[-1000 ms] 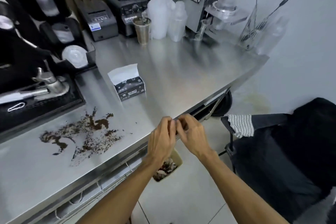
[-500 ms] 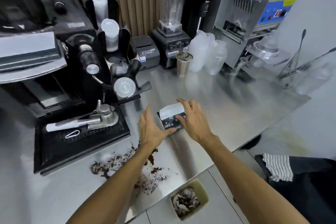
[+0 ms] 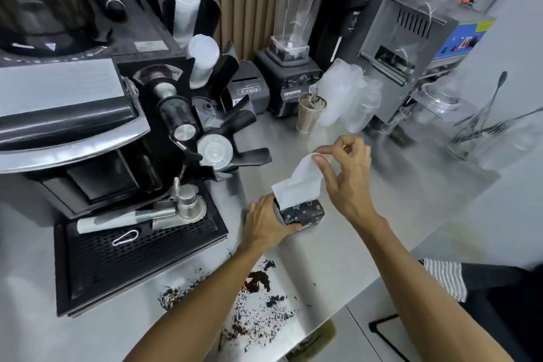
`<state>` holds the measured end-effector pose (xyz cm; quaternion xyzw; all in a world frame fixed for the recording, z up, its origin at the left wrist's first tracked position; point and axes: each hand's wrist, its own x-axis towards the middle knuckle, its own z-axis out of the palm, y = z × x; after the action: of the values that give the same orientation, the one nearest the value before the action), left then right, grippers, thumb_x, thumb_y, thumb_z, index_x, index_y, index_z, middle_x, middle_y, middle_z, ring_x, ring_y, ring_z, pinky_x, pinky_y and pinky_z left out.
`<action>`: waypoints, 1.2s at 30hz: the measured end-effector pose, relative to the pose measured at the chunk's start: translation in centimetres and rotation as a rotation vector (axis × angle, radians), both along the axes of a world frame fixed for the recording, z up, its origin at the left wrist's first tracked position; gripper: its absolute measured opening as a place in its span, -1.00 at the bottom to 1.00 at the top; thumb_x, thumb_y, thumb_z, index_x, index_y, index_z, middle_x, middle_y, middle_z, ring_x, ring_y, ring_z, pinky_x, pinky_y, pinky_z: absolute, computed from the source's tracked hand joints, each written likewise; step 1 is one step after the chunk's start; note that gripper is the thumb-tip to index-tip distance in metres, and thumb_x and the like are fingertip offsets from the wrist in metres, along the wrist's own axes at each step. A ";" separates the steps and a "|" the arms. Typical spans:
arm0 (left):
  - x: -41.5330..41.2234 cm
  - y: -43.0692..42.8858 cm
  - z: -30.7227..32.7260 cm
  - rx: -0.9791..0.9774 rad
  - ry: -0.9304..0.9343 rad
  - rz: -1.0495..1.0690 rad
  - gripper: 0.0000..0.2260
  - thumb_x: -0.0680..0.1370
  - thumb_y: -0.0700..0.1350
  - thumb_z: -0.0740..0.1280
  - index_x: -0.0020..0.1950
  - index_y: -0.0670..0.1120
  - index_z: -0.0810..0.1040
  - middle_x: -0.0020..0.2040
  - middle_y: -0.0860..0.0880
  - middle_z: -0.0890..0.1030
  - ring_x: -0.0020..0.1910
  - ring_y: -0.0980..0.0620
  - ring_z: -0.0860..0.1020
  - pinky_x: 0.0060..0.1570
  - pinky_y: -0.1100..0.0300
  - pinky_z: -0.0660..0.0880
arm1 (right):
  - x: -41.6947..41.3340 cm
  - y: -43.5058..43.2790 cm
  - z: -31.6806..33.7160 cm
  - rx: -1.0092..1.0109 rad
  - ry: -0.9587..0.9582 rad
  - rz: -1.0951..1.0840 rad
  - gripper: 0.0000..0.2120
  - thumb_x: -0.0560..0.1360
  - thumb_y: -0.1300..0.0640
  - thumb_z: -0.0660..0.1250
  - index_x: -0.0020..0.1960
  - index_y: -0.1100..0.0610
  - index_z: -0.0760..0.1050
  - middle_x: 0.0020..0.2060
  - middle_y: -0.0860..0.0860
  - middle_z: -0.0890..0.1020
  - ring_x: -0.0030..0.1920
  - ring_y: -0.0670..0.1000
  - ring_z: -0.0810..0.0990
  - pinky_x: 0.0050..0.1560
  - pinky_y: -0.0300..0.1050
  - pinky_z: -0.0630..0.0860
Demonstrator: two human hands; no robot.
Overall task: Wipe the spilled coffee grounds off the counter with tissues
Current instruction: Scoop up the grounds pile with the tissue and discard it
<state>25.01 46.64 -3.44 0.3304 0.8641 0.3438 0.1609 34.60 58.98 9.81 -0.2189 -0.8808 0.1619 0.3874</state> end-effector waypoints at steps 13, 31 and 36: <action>2.7 -4.3 10.4 0.810 -0.498 0.014 -0.72 0.39 -0.01 0.55 0.06 0.13 0.60 0.11 0.15 0.64 0.14 0.10 0.59 0.11 0.19 0.52 | 4.4 -3.6 4.7 -0.744 0.313 0.185 -0.97 0.56 0.18 0.34 -0.03 0.13 0.56 -0.19 -0.04 0.69 -0.16 -0.14 0.62 -0.13 -0.30 0.49; 5.5 -7.4 7.1 0.218 -0.958 0.210 -0.82 0.53 -0.14 0.35 -0.04 -0.21 0.69 0.03 -0.15 0.69 -0.09 -0.11 0.64 0.05 -0.06 0.59 | 13.7 -3.8 -7.3 -1.309 -0.065 0.065 -0.87 0.45 0.16 0.38 -0.09 0.09 0.72 -0.18 -0.11 0.70 -0.12 -0.03 0.60 -0.01 -0.18 0.46; 5.9 -5.7 6.3 -0.014 -0.455 0.001 -0.77 0.31 -0.02 0.60 -0.09 -0.03 0.72 -0.07 0.08 0.68 -0.05 0.16 0.60 -0.06 0.35 0.49 | 15.0 -3.5 -9.5 -0.826 -0.254 0.061 -0.82 0.30 0.10 0.61 -0.17 0.00 0.63 -0.26 -0.12 0.62 -0.33 -0.22 0.49 -0.30 -0.35 0.35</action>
<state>30.95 40.93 2.82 0.2427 0.8081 0.4035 0.3540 49.59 55.44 0.31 -0.3474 -0.7888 0.4840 0.1511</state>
